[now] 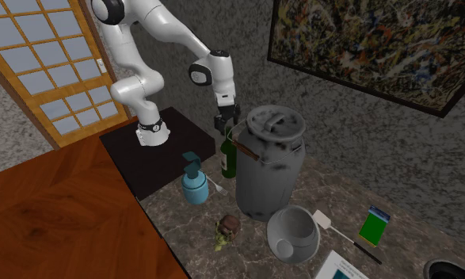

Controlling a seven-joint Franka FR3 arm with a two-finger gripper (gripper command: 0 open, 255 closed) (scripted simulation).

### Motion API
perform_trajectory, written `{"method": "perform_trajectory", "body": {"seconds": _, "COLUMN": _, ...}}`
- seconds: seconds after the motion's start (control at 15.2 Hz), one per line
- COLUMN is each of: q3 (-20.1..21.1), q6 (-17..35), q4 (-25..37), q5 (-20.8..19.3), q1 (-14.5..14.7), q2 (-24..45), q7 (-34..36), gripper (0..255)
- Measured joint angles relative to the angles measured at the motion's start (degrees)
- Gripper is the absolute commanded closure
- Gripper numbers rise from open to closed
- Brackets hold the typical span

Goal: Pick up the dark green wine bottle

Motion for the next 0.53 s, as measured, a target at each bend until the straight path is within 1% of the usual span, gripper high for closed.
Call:
{"method": "perform_trajectory", "body": {"seconds": 0.33, "q3": 0.7, "q6": 4.1, "q4": -1.2, "q5": -1.6, "q1": -0.4, "q2": 3.1, "q7": 1.4, "gripper": 0}}
{"method": "perform_trajectory", "body": {"seconds": 0.4, "q3": 0.7, "q6": 4.4, "q4": -1.4, "q5": -1.7, "q1": -0.5, "q2": 3.2, "q7": 1.5, "gripper": 255}}
{"method": "perform_trajectory", "body": {"seconds": 0.53, "q3": 0.8, "q6": 4.7, "q4": -1.5, "q5": -1.7, "q1": -0.5, "q2": 3.4, "q7": 1.5, "gripper": 255}}
